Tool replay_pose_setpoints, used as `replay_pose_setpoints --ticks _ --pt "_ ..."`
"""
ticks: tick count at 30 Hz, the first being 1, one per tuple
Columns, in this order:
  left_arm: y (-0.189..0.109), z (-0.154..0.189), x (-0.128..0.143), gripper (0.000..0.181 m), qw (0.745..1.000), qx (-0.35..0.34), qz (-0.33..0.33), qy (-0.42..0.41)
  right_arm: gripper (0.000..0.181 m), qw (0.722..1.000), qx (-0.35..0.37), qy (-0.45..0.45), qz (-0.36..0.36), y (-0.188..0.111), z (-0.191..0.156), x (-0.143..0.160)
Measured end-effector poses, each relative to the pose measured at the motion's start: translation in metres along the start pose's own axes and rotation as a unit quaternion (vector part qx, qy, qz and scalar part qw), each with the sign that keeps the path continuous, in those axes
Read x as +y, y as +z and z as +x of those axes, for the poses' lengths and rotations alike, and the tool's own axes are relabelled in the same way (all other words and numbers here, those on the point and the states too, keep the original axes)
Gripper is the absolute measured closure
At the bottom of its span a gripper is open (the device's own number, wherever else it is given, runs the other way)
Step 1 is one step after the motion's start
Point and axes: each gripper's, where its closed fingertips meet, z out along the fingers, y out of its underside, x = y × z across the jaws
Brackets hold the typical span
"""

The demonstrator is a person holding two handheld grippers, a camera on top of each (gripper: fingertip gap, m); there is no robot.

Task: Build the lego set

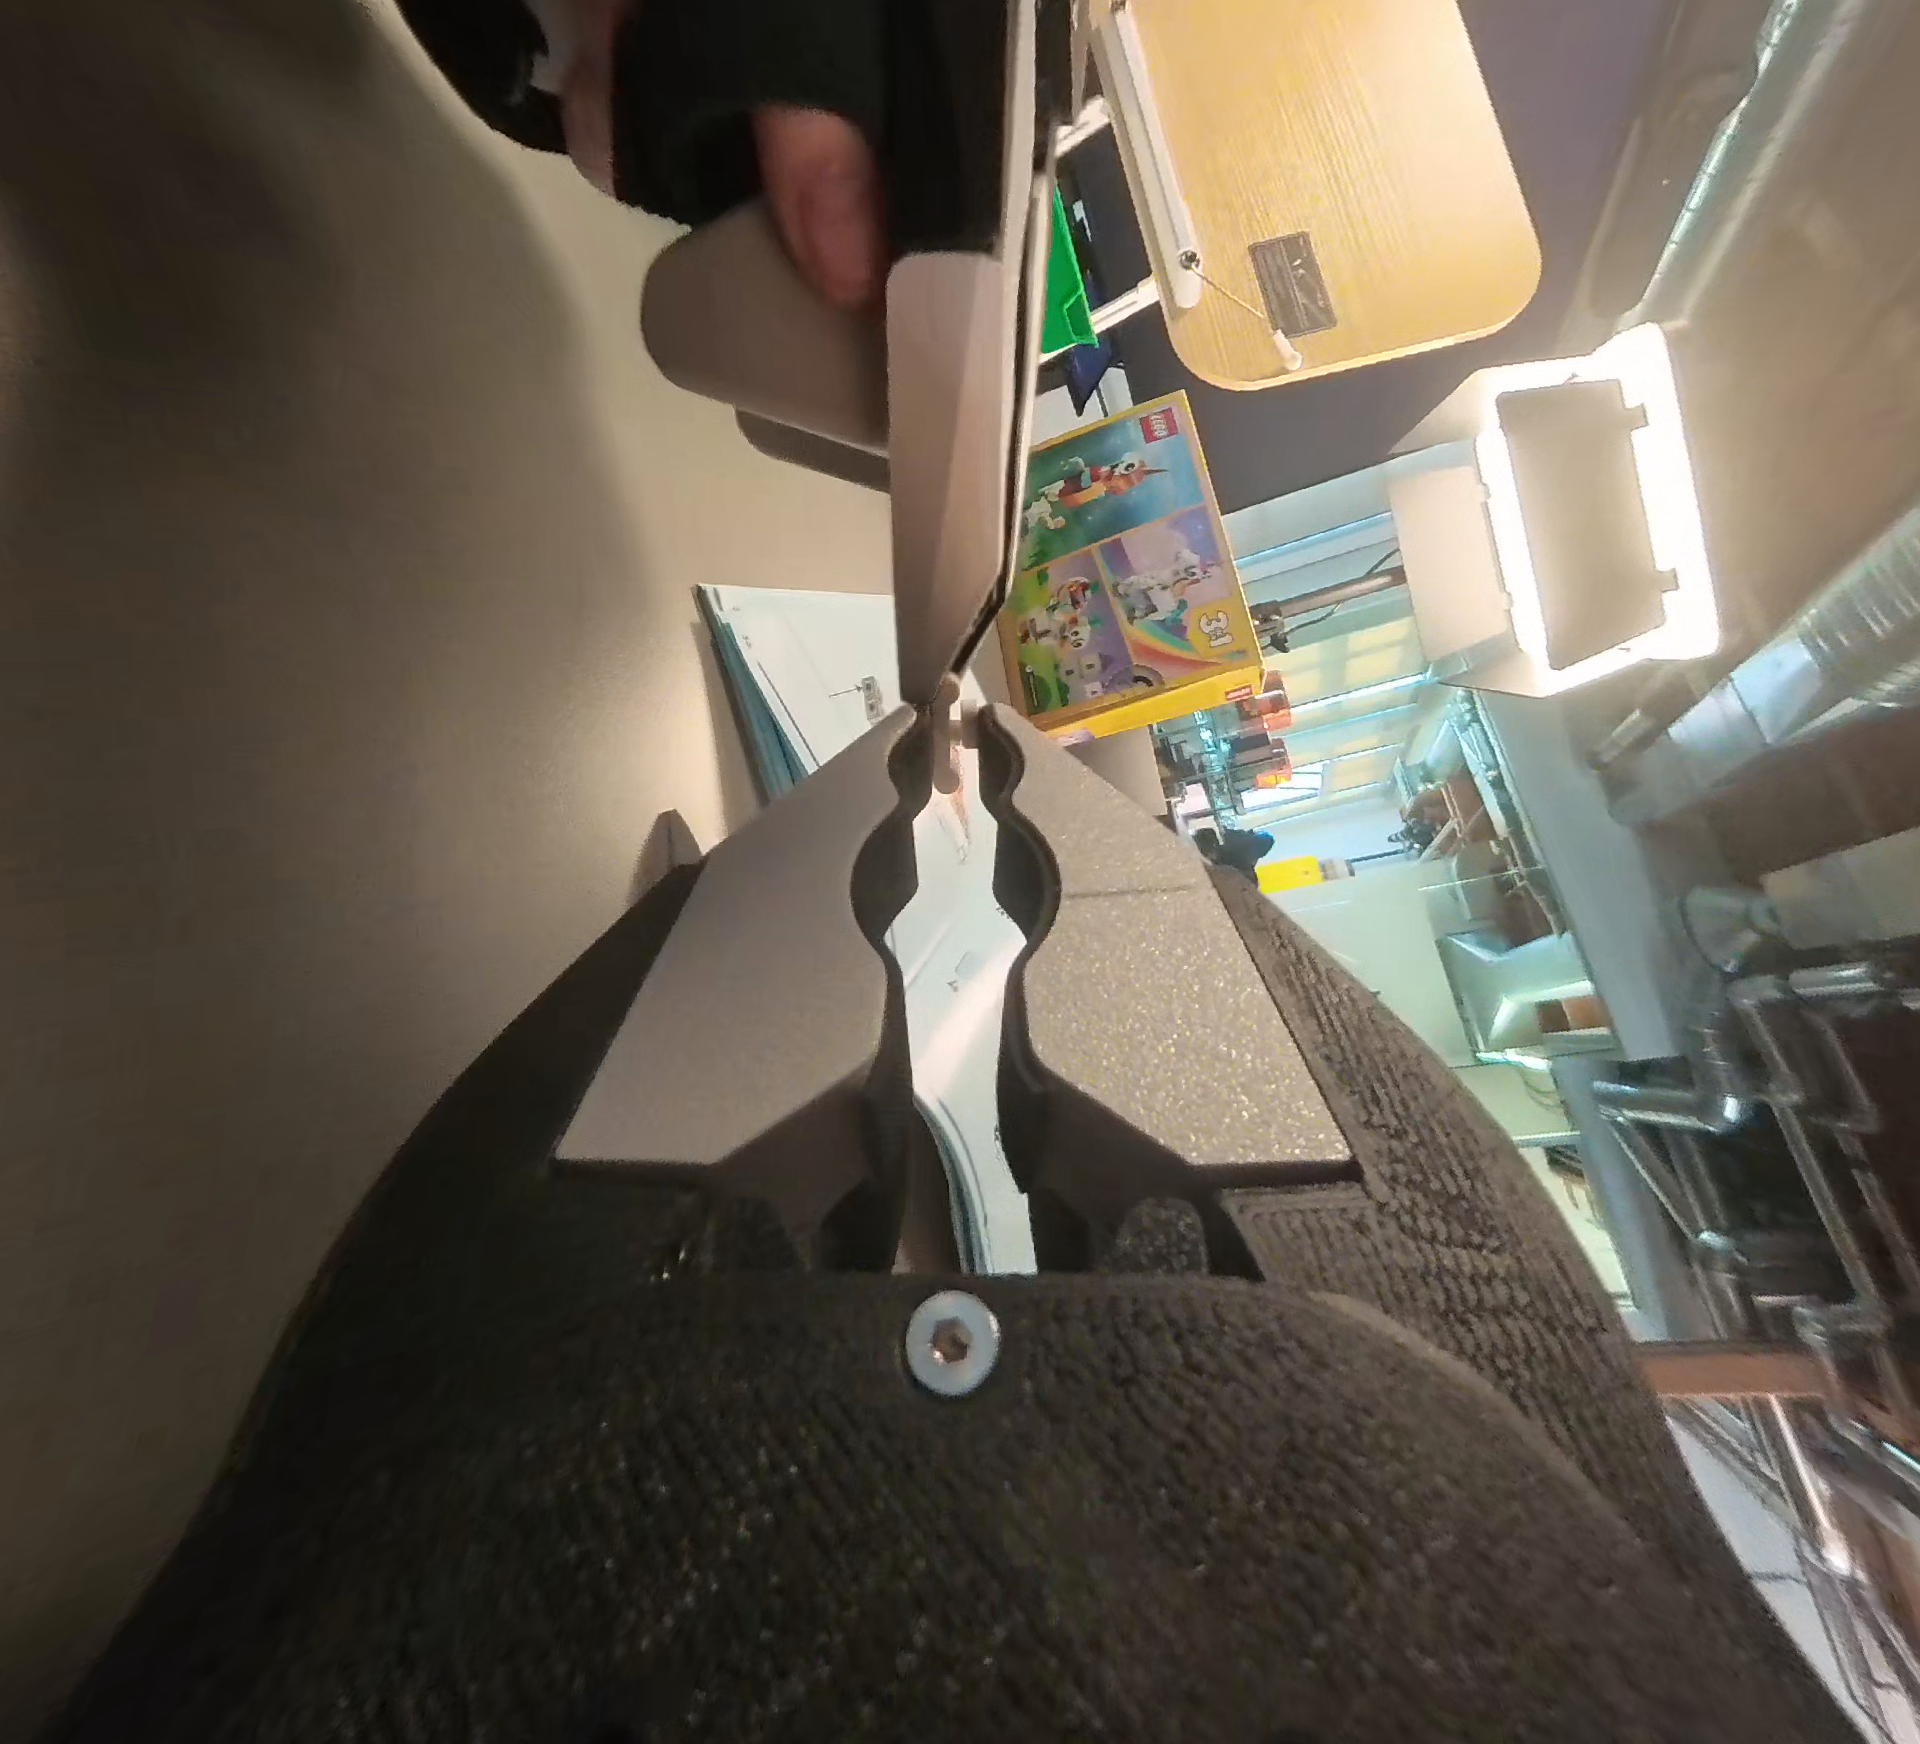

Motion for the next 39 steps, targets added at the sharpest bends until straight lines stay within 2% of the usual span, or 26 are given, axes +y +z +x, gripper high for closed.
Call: replay_pose_setpoints --ticks 19,23,34,39 --pt "-0.0036 -0.0021 -0.0081 0.167 0.999 -0.001 0.033 -0.012 0.175 0.999 0.028 -0.030 -0.009 -0.0023 0.0085 0.0014" --pt "-0.0052 -0.0022 -0.0102 0.161 0.999 -0.006 0.041 0.000 0.175 0.999 0.031 -0.040 -0.008 -0.0032 0.0082 0.0021" --pt "0.0004 -0.0003 -0.0061 0.170 0.999 0.013 0.031 -0.035 0.175 0.998 0.029 -0.050 -0.009 -0.0021 0.0046 0.0013" --pt "0.0010 -0.0020 -0.0037 0.174 0.997 0.024 0.025 -0.071 0.175 0.995 0.034 -0.091 -0.025 -0.0004 0.0029 0.0037"
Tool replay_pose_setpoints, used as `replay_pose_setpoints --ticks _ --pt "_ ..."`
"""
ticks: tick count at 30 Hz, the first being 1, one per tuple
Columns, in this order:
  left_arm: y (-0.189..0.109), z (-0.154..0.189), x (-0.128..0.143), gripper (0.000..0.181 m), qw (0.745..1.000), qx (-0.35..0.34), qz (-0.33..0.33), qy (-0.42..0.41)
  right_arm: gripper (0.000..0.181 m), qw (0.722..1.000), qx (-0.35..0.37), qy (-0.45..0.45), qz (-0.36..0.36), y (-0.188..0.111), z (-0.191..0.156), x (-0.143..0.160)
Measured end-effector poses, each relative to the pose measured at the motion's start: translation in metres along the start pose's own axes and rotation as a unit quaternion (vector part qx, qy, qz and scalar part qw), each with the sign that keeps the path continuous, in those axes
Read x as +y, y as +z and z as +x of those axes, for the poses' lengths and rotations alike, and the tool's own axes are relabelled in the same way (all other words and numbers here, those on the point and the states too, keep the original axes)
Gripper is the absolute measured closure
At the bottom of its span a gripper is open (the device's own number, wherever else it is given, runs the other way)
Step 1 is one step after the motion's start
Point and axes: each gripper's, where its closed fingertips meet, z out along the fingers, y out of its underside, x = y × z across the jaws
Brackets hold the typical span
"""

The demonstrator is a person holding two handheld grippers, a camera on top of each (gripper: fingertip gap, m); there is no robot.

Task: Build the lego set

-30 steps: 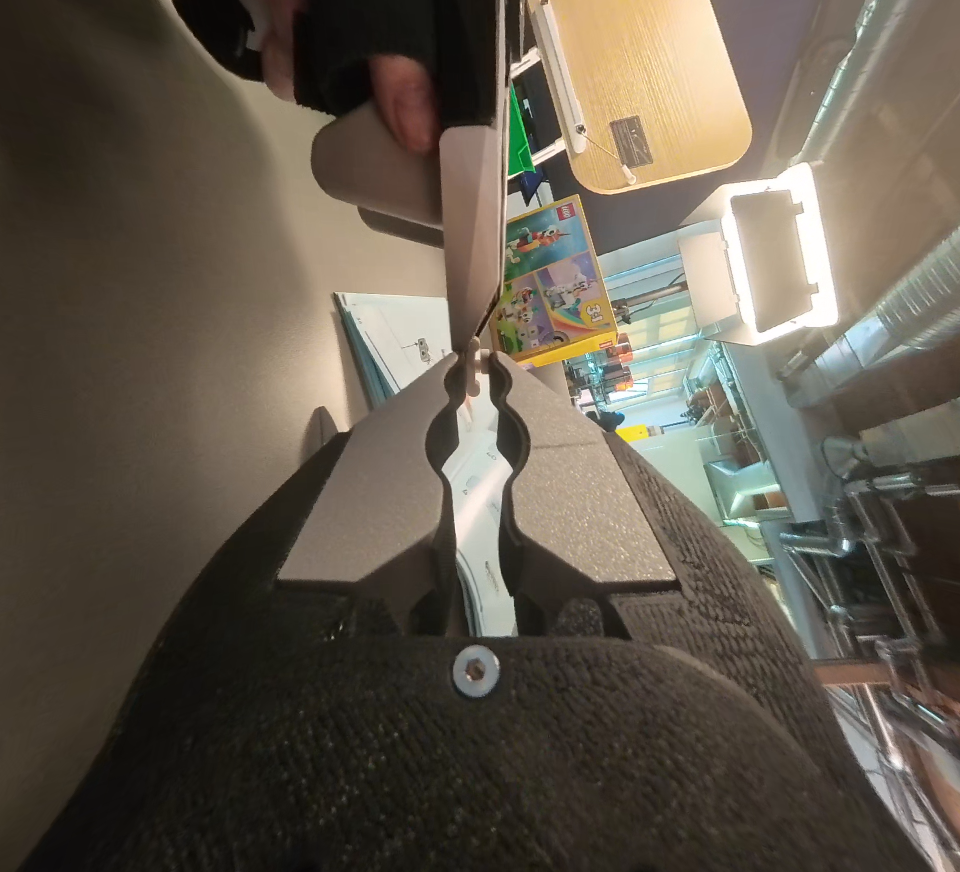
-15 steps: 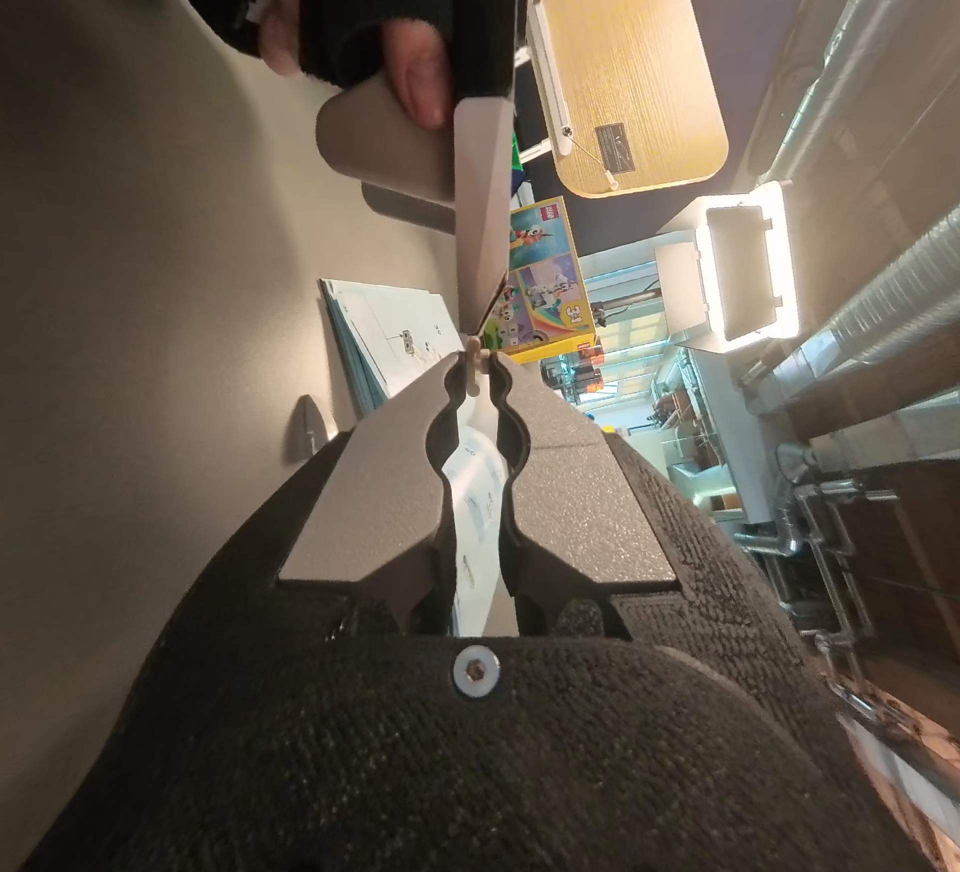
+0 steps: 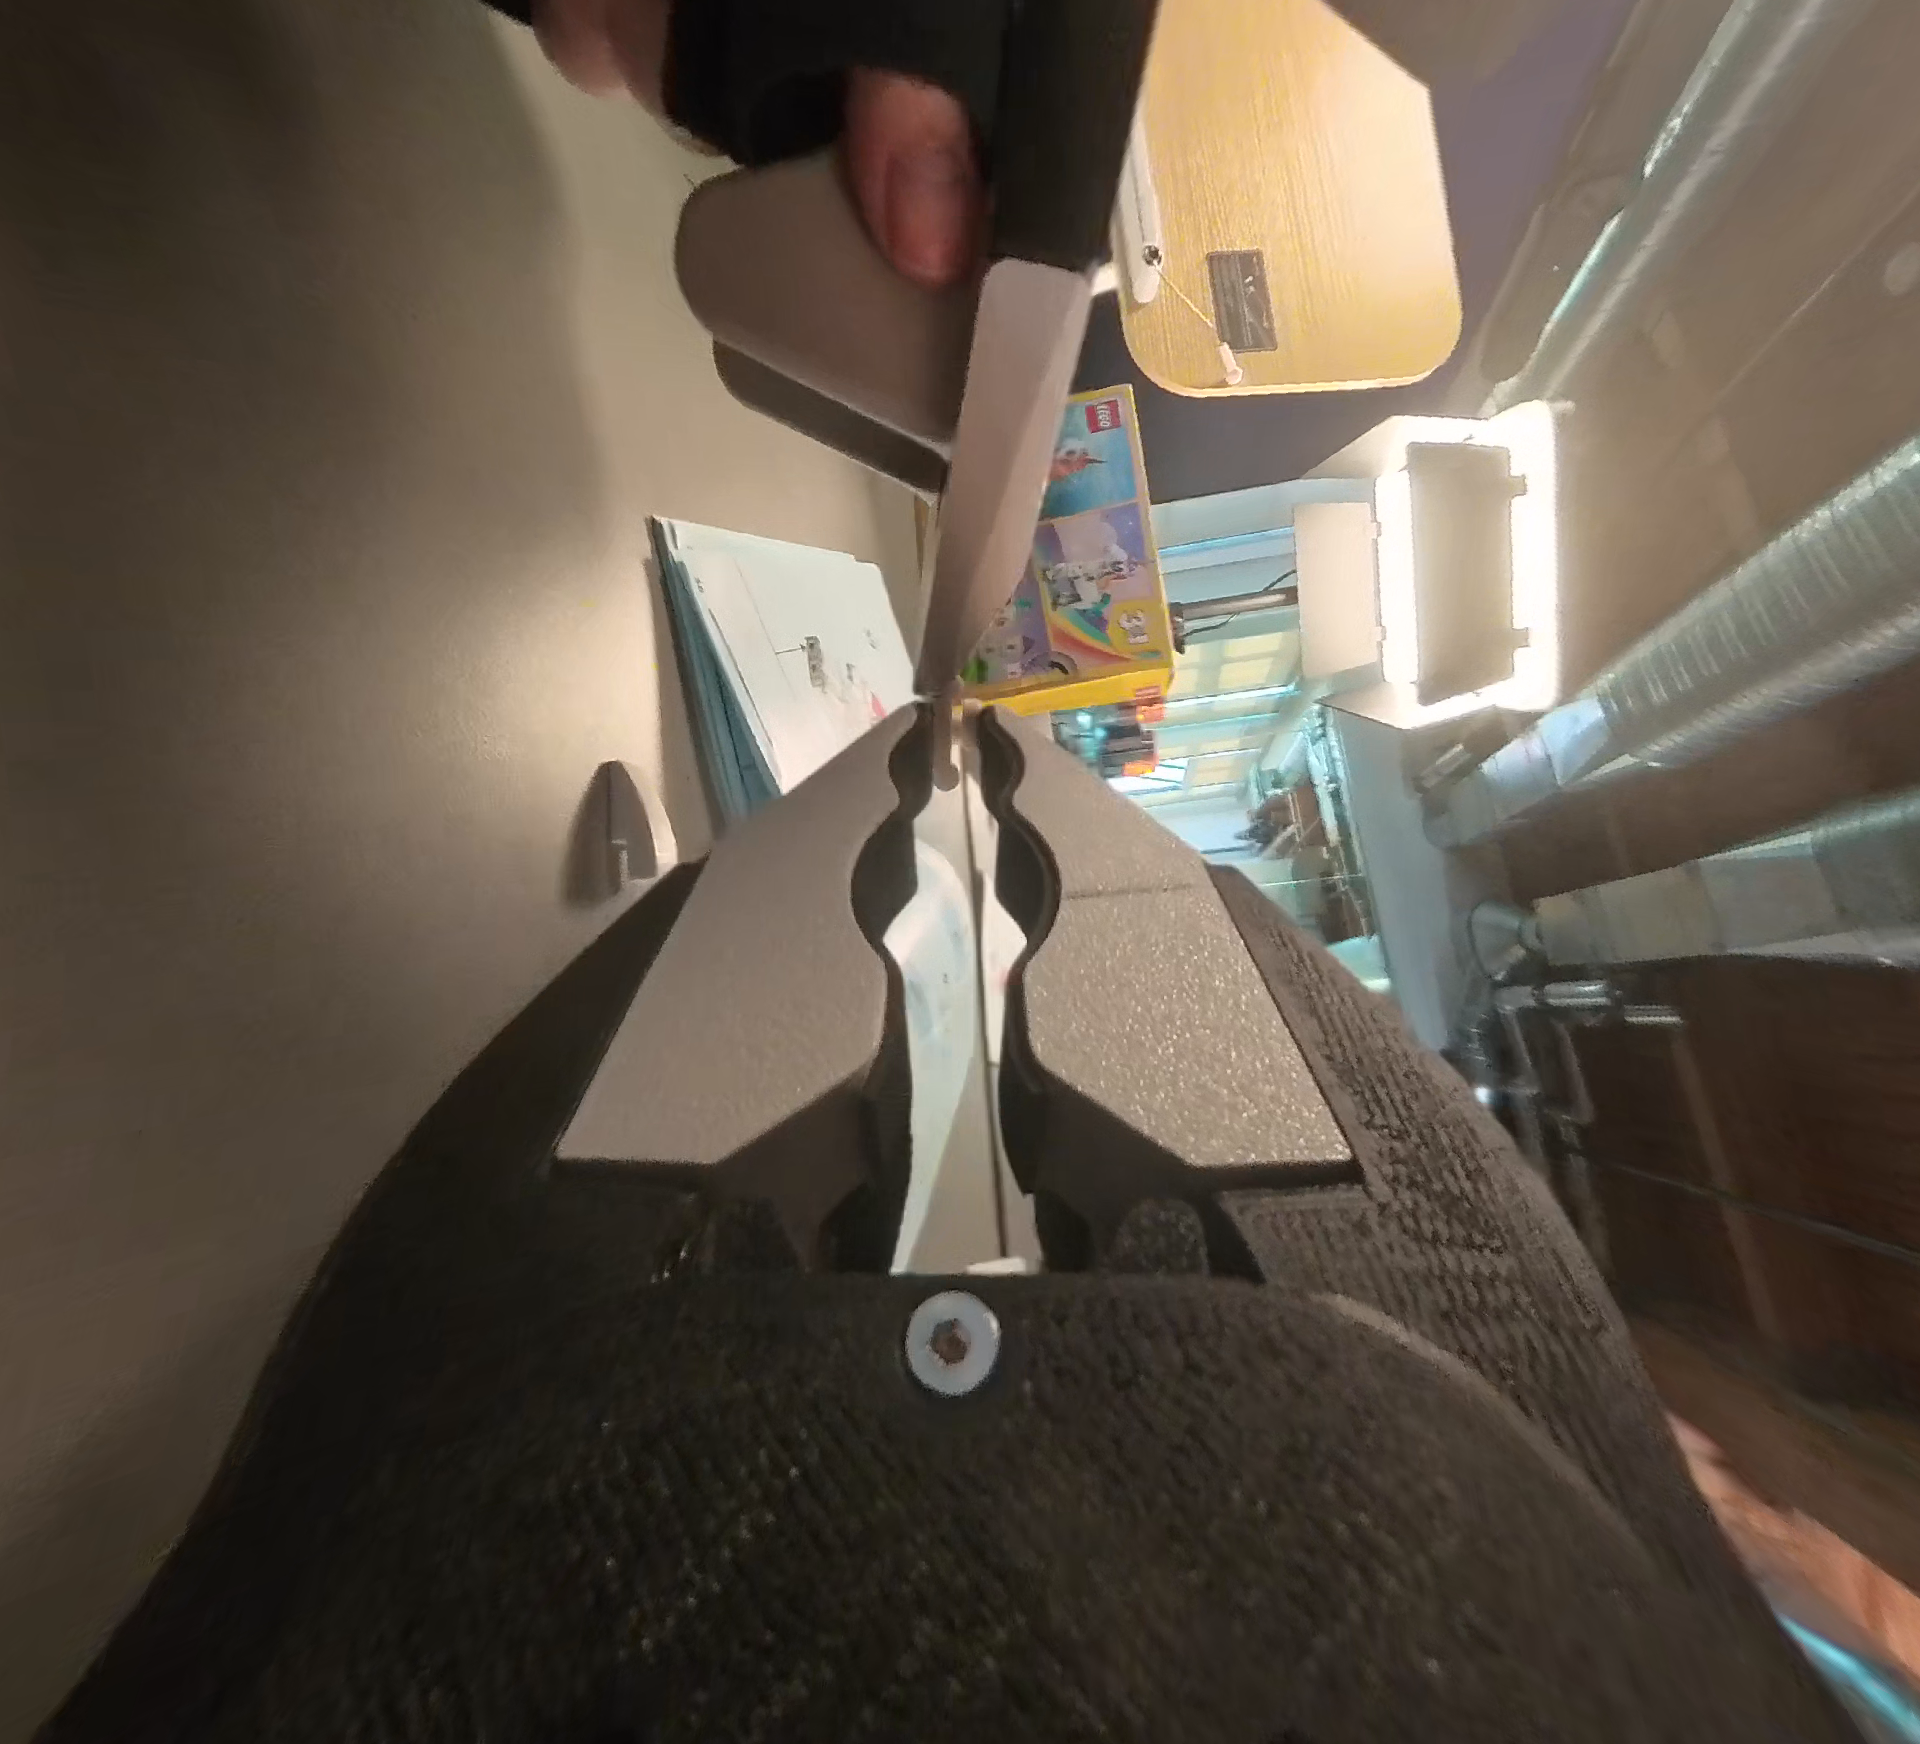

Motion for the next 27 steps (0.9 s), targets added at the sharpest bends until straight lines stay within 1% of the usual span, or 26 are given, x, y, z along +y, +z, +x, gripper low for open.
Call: replay_pose_setpoints --ticks 5,10,12,16,20,23,27 --pt "0.0002 -0.0036 0.0002 0.175 1.000 -0.007 0.002 -0.018 0.175 0.999 0.014 -0.044 -0.021 0.0023 -0.0007 0.0018" --pt "-0.0009 -0.0053 -0.0041 0.175 0.999 -0.030 0.014 0.003 0.174 0.995 0.033 -0.076 -0.052 0.0040 0.0038 0.0038" --pt "-0.0011 -0.0046 -0.0049 0.175 0.999 -0.034 0.016 0.015 0.174 0.995 0.033 -0.076 -0.056 0.0035 0.0052 0.0036" --pt "-0.0001 -0.0050 -0.0026 0.175 0.999 -0.043 0.009 0.031 0.174 0.989 0.036 -0.127 -0.066 0.0032 0.0043 0.0037" --pt "0.0002 -0.0057 -0.0010 0.175 0.997 -0.051 0.005 0.056 0.175 0.986 0.035 -0.151 -0.065 0.0041 0.0012 0.0034" --pt "0.0009 -0.0049 0.0002 0.175 0.996 -0.052 0.004 0.073 0.175 0.987 0.036 -0.146 -0.058 0.0032 0.0000 0.0031" --pt "0.0014 -0.0057 0.0012 0.175 0.995 -0.051 0.012 0.080 0.175 0.996 0.036 -0.081 -0.032 0.0036 -0.0002 0.0030"
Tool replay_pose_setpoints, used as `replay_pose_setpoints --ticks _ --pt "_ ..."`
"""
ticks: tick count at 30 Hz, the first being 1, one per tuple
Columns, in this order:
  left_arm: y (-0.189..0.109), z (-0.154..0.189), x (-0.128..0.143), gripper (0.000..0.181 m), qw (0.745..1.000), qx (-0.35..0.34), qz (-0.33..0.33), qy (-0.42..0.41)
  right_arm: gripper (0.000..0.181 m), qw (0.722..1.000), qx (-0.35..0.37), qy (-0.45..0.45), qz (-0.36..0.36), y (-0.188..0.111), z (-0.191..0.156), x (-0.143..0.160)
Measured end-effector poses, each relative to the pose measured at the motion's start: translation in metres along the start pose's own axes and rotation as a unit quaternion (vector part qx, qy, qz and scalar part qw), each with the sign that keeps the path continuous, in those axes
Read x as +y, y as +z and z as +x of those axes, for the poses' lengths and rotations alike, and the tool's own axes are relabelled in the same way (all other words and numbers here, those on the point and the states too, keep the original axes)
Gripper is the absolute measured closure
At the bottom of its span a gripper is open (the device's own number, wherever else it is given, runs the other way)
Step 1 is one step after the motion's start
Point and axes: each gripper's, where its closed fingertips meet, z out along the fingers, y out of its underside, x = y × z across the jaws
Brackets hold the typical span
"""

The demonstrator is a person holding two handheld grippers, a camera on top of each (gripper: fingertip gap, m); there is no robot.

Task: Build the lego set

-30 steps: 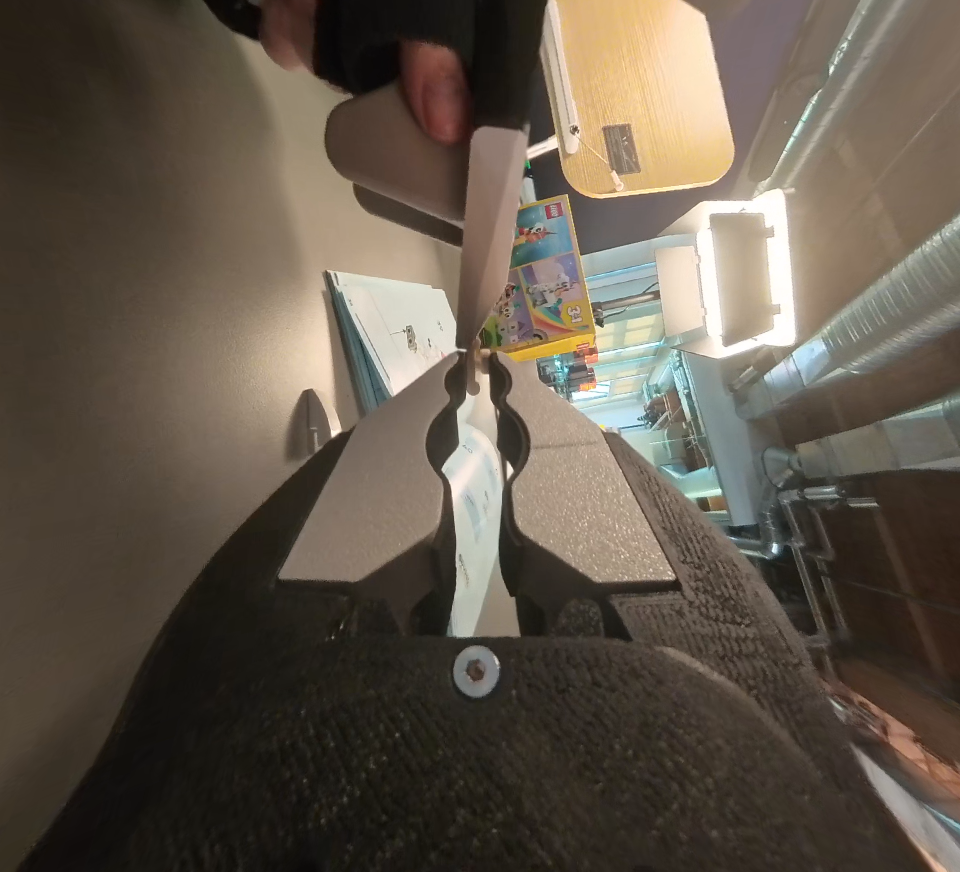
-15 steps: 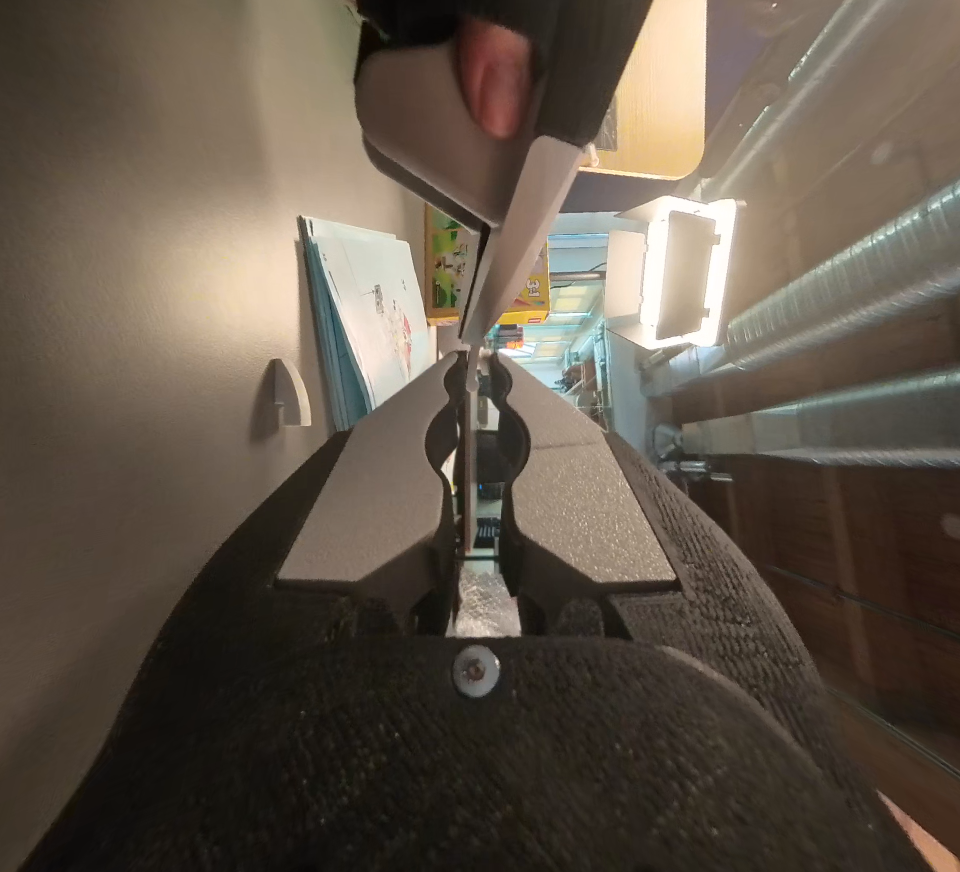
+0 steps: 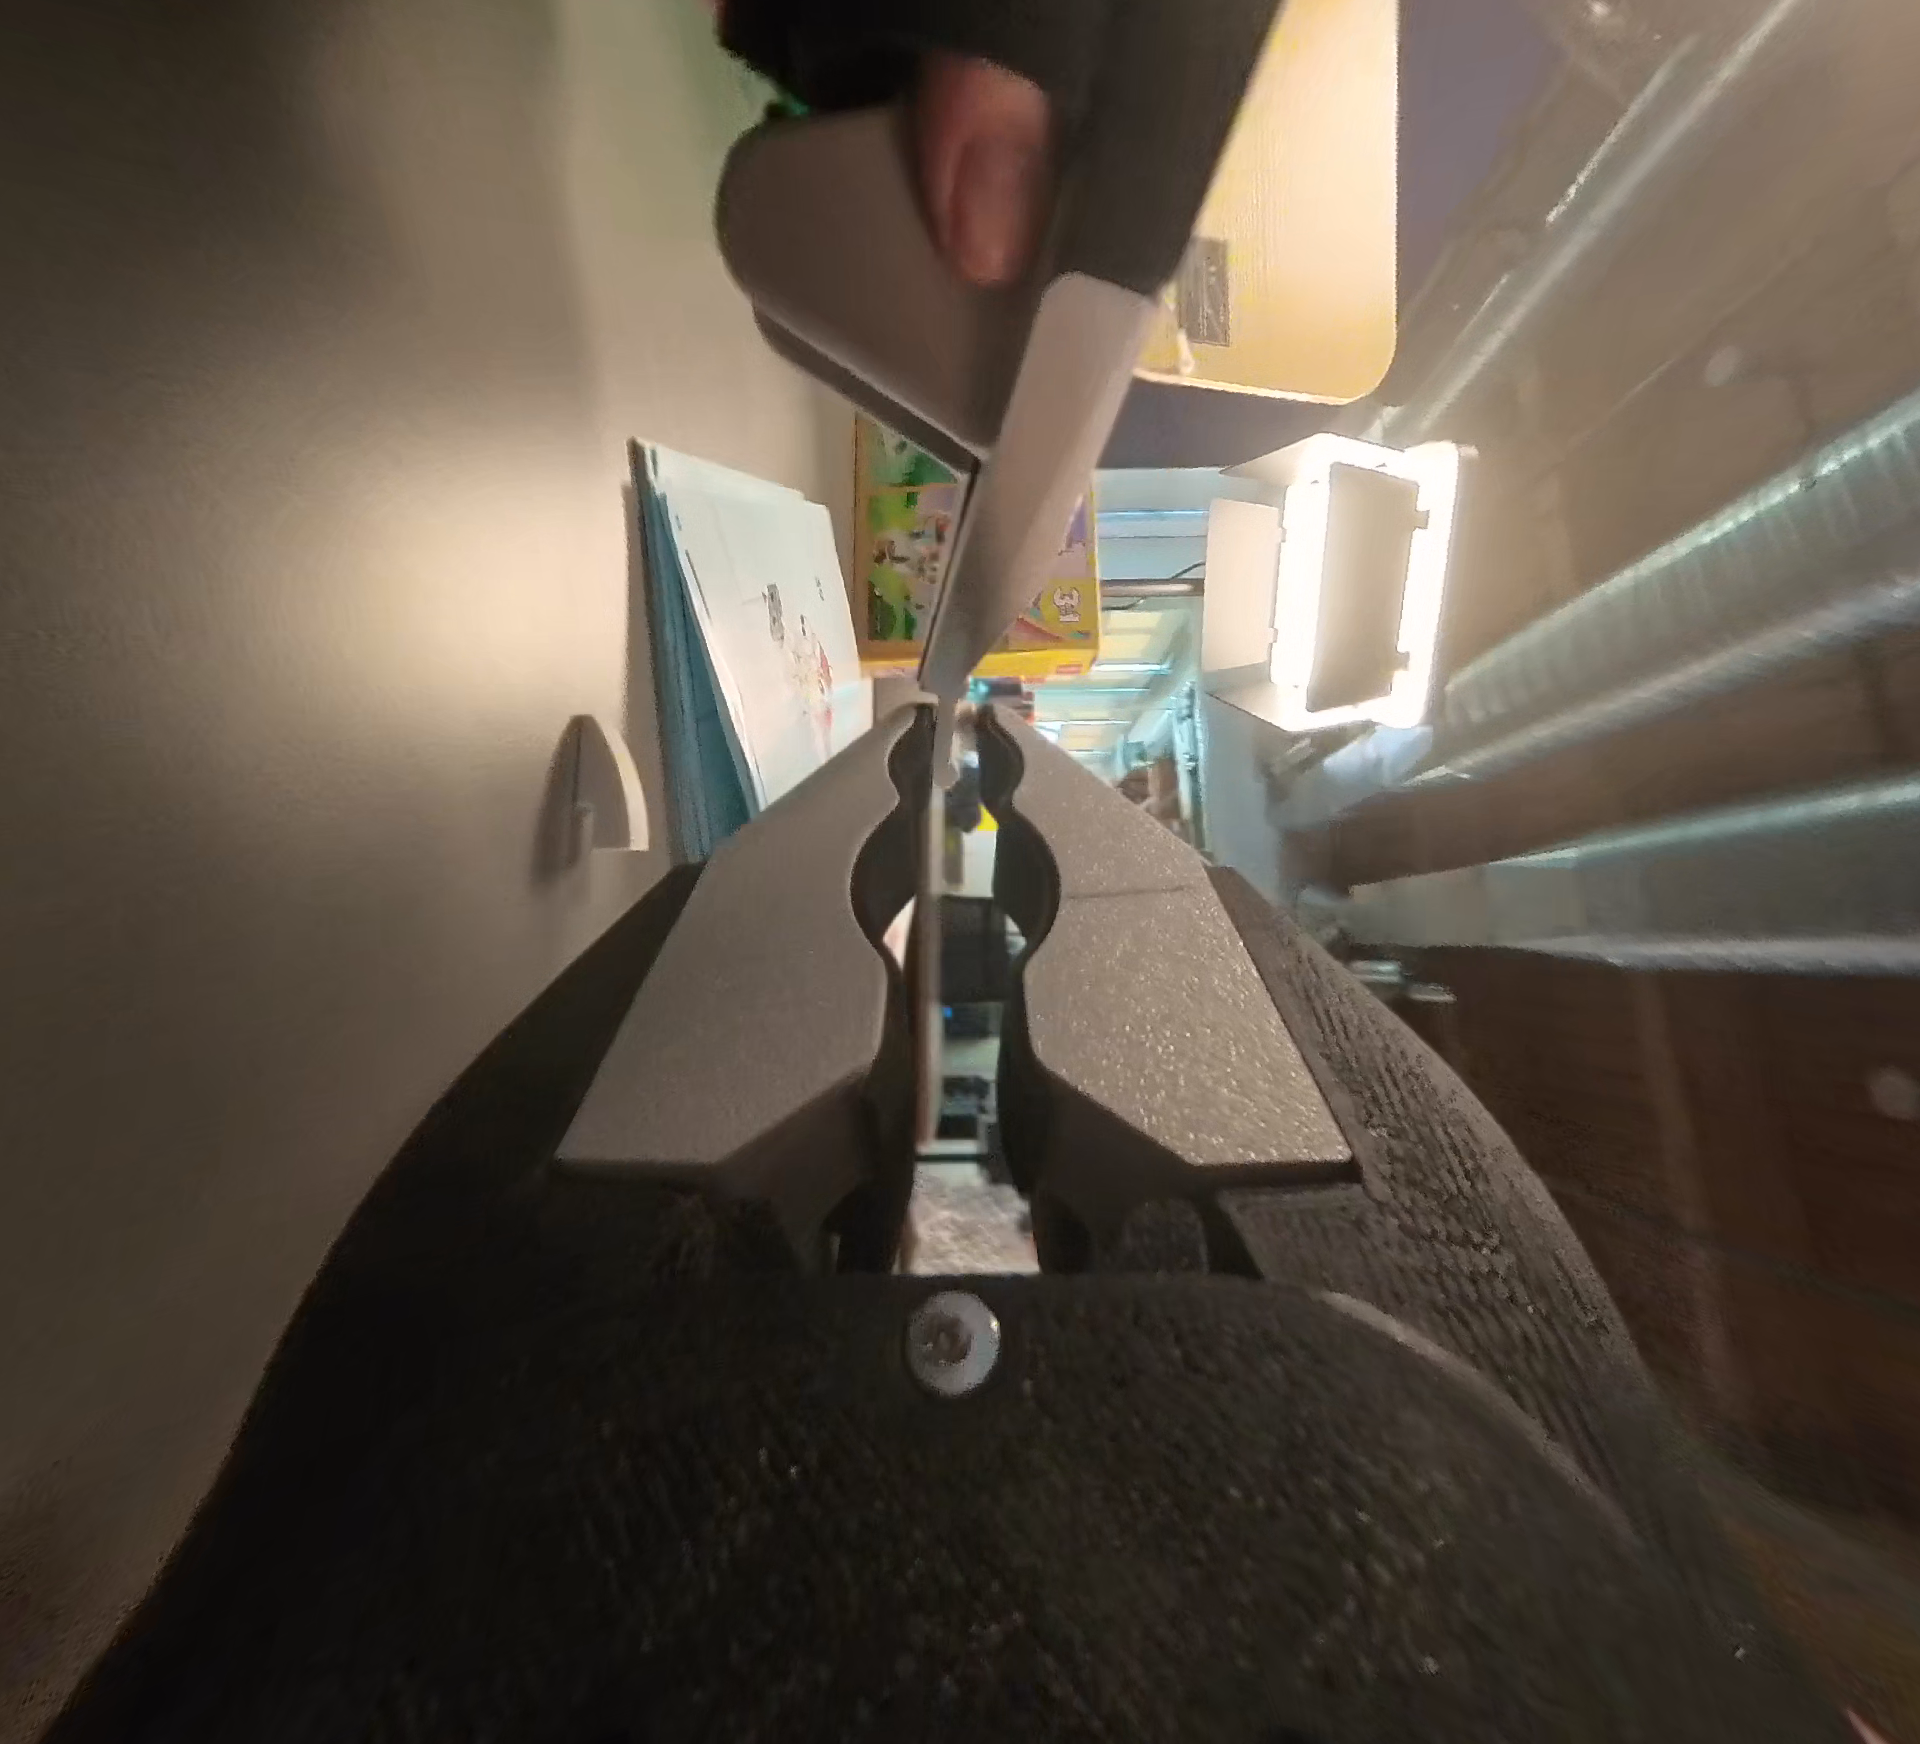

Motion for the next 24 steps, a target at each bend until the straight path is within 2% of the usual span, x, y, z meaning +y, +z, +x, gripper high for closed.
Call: replay_pose_setpoints --ticks 4,9,16,24 --pt "-0.002 0.001 -0.005 0.174 1.000 -0.002 0.019 0.015 0.175 0.998 0.019 0.051 0.024 0.000 0.005 -0.001" --pt "-0.005 0.001 -0.014 0.163 0.997 -0.029 0.057 0.047 0.175 0.995 0.047 0.079 0.042 0.000 0.014 -0.002" --pt "-0.010 -0.001 -0.021 0.153 0.996 -0.026 0.085 0.031 0.175 0.984 0.048 0.155 0.069 0.000 0.021 -0.005" --pt "-0.010 0.005 -0.021 0.159 0.995 -0.012 0.088 0.044 0.175 0.980 0.036 0.178 0.082 -0.001 0.020 -0.006"
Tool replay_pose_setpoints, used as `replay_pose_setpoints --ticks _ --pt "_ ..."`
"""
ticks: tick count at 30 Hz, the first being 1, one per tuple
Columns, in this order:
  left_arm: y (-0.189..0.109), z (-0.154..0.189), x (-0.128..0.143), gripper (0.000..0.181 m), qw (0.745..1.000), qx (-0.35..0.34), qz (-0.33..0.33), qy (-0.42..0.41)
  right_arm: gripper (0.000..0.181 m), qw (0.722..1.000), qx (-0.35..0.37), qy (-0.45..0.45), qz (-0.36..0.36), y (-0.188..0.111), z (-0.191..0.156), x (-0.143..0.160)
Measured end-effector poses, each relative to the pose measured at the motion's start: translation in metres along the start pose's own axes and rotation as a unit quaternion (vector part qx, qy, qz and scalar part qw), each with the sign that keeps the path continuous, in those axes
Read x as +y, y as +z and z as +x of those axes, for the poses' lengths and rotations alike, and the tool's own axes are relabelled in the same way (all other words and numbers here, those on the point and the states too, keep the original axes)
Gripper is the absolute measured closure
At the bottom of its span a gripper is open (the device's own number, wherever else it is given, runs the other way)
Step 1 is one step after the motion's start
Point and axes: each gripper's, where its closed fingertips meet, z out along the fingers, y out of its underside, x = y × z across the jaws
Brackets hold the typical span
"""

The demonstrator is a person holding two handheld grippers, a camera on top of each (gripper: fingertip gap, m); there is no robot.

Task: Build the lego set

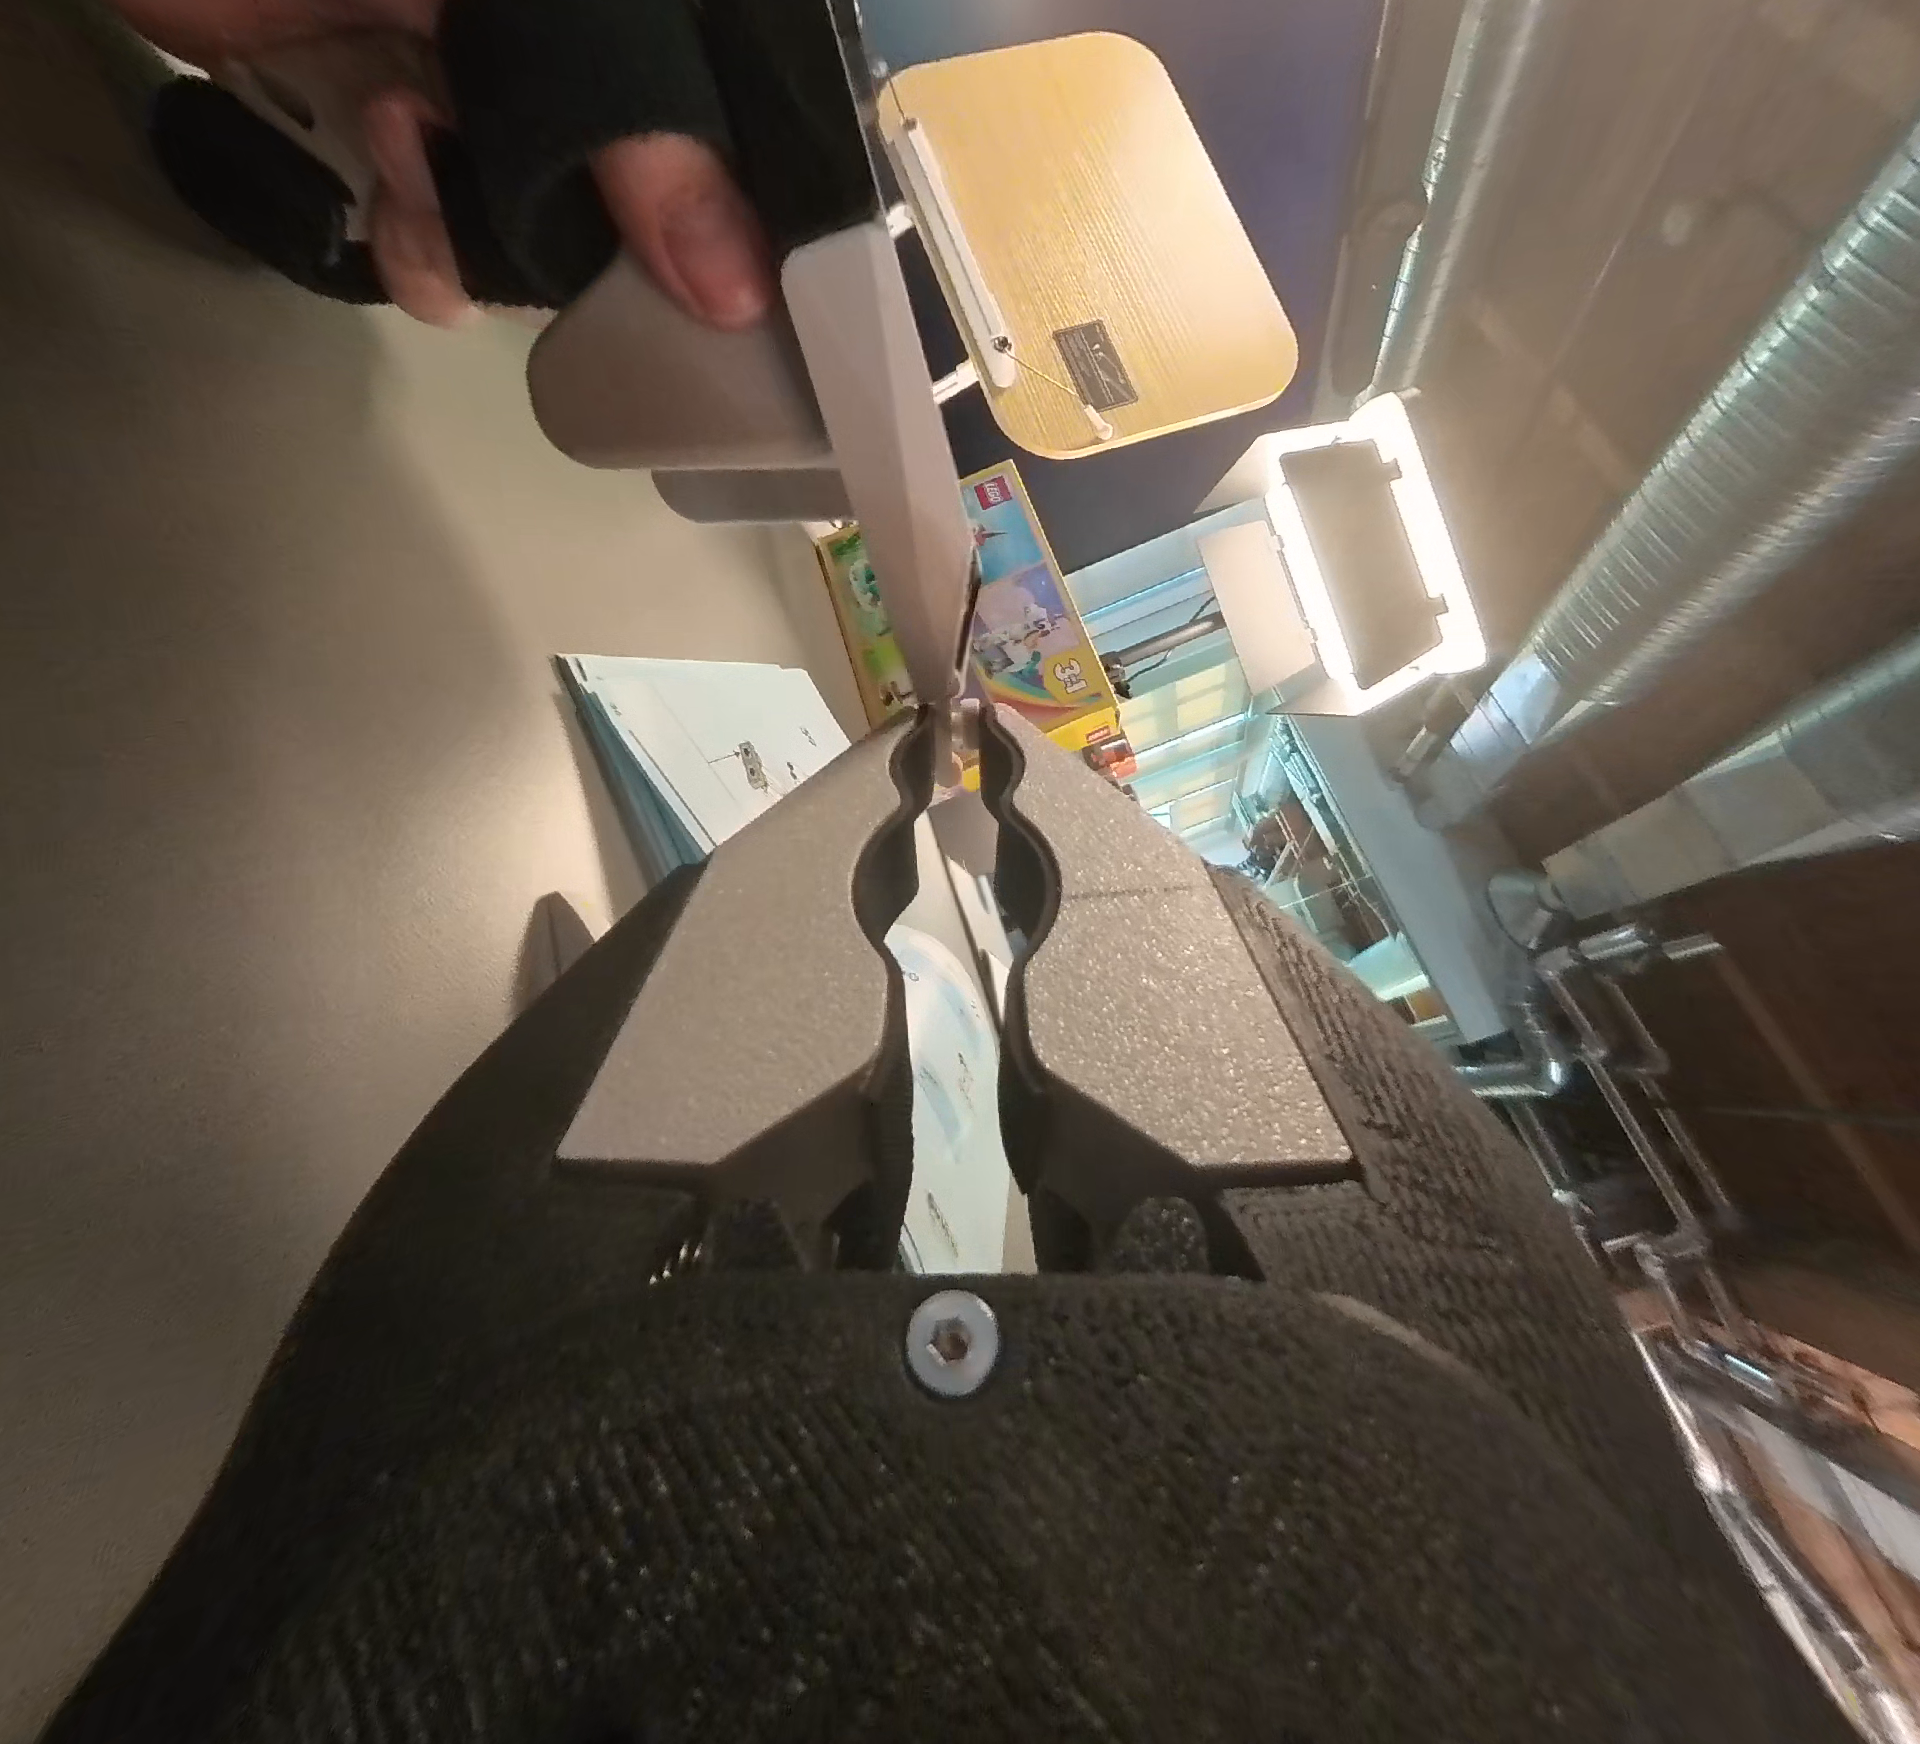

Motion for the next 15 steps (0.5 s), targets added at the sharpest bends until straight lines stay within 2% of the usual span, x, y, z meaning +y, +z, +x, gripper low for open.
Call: replay_pose_setpoints --ticks 5,11,15 --pt "0.0009 0.0014 0.0012 0.172 1.000 0.011 -0.005 -0.014 0.175 1.000 -0.002 -0.008 0.002 0.0005 -0.0020 -0.0014" --pt "0.0009 -0.0010 0.0038 0.174 0.999 0.013 -0.020 -0.036 0.175 1.000 -0.005 -0.020 -0.005 0.0017 -0.0041 0.0005" --pt "-0.0013 -0.0026 0.0003 0.174 0.998 0.014 -0.009 -0.056 0.175 0.997 0.015 -0.069 -0.010 0.0039 -0.0025 -0.0015"
